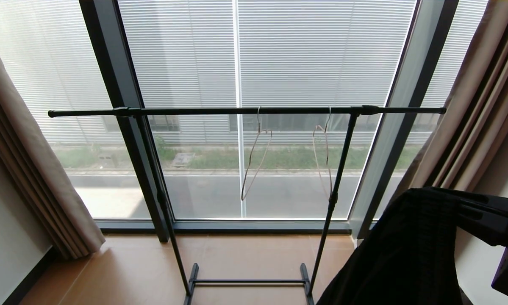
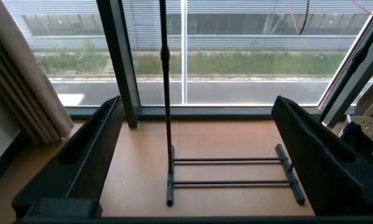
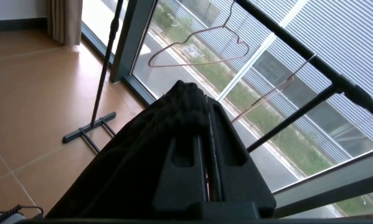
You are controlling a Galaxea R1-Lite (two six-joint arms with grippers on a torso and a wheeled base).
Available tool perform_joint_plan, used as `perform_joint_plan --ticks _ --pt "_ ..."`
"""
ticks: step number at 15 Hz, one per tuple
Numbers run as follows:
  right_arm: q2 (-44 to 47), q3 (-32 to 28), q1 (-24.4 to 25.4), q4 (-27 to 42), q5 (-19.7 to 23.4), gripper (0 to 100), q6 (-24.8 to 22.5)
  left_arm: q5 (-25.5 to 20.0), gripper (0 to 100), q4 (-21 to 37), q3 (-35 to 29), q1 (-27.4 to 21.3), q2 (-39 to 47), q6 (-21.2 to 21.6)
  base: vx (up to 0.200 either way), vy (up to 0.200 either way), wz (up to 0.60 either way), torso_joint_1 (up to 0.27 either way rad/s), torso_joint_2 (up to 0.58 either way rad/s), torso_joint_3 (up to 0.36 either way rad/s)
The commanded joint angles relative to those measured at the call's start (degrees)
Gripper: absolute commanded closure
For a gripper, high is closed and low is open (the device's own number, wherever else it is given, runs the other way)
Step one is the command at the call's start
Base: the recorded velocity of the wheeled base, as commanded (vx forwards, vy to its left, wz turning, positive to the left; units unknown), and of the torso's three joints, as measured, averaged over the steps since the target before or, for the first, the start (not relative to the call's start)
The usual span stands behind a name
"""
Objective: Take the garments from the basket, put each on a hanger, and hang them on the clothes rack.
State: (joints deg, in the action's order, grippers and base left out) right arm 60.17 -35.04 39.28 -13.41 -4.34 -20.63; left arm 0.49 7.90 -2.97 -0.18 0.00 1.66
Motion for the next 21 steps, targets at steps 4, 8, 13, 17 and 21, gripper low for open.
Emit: perform_joint_plan --ticks 4,8,13,17,21 --pt "0.5 0.3 0.0 0.1 -0.1 100 0.0 -0.2 0 0.0 0.0 0.0 0.0 0.5 0.000 0.000 0.00 0.000 0.00 0.000" --pt "4.3 -2.8 0.2 -0.2 -2.3 100 0.8 -2.9 0 0.2 -0.3 0.0 7.6 3.8 0.000 0.000 0.00 0.000 0.00 0.000" --pt "18.3 -14.6 3.2 0.7 -6.8 100 11.1 -8.8 0 -4.3 -10.5 -1.3 30.6 1.5 0.000 0.000 0.00 0.000 0.00 0.000" --pt "25.7 -20.9 3.2 0.2 -12.4 100 14.5 -12.8 0 -7.9 -16.4 -8.0 47.5 -8.6 0.000 0.000 0.00 0.000 0.00 0.000" --pt "28.3 -23.9 2.5 0.2 -12.5 100 20.2 -12.8 0 -10.3 -25.4 -21.1 60.7 -16.4 0.000 0.000 0.00 0.000 0.00 0.000"
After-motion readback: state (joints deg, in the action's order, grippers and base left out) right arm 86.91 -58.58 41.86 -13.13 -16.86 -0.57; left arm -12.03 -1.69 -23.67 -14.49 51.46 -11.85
